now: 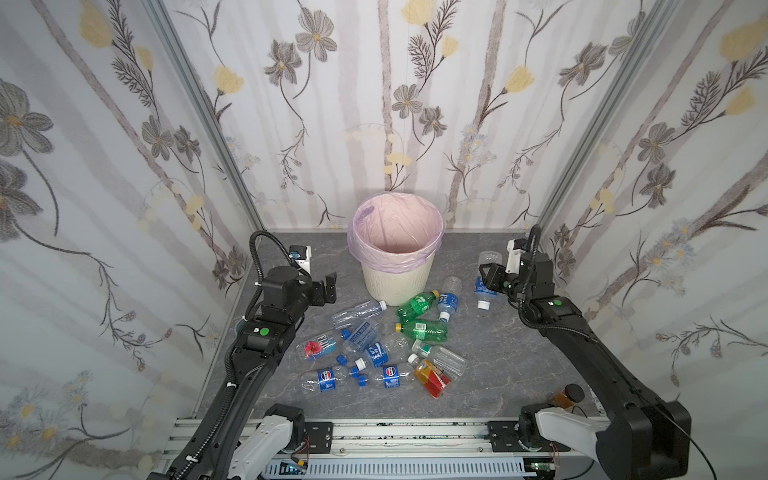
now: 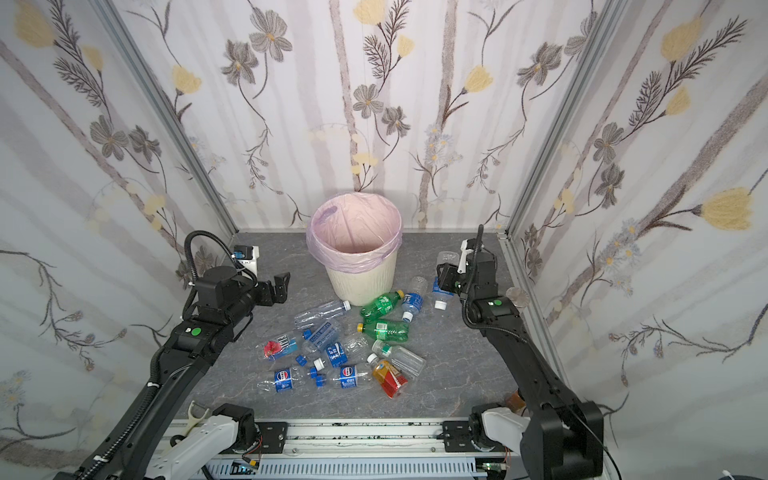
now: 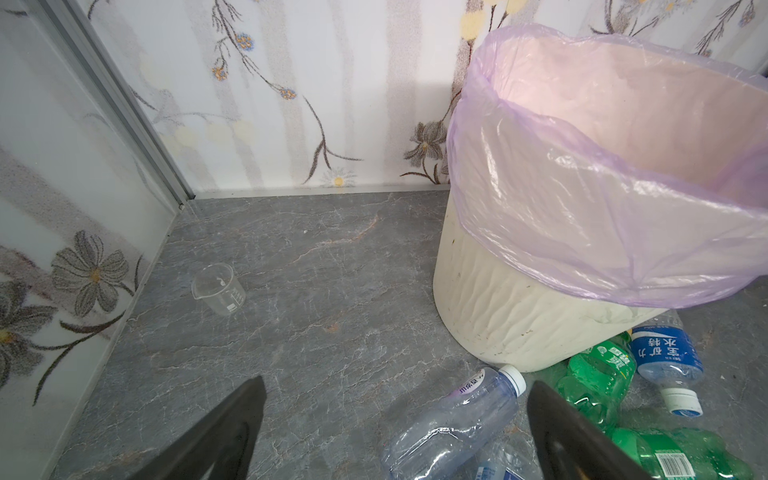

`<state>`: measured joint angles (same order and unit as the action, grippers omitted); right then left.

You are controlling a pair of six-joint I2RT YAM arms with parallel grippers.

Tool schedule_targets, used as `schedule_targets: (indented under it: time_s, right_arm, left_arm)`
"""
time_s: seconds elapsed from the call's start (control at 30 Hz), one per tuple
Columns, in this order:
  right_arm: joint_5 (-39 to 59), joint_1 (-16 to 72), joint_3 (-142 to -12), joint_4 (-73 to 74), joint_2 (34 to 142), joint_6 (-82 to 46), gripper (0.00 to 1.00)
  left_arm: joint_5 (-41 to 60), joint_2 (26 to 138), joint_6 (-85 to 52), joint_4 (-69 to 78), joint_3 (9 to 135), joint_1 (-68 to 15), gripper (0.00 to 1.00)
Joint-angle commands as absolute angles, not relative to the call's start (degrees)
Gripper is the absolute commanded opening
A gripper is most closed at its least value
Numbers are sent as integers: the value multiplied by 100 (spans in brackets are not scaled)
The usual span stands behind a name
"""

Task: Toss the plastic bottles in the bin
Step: 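Lift the water bottle with the right gripper and release it into the bin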

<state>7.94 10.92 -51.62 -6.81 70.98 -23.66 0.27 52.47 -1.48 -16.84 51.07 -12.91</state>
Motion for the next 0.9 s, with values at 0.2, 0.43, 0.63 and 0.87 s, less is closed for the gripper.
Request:
schedule_targets:
  time_s: [0.2, 0.43, 0.63, 0.87]
  right_arm:
    - [1557, 1235, -4417, 1263, 4992, -2197, 43]
    - [1278, 1921, -5179, 1523, 5488, -2191, 41]
    - [1179, 2769, -8147, 691, 8464, -2270, 57]
    - [1046, 2935, -9426, -18, 9647, -2461, 89]
  left_arm:
    - [-111, 5373, -17, -1924, 5341, -1283, 100]
    - [-100, 5405, -11, -1995, 5315, -1283, 100]
    - [59, 5506, -13, -2123, 5343, -1274, 100]
    - [36, 5546, 132, -2445, 5597, -1274, 100]
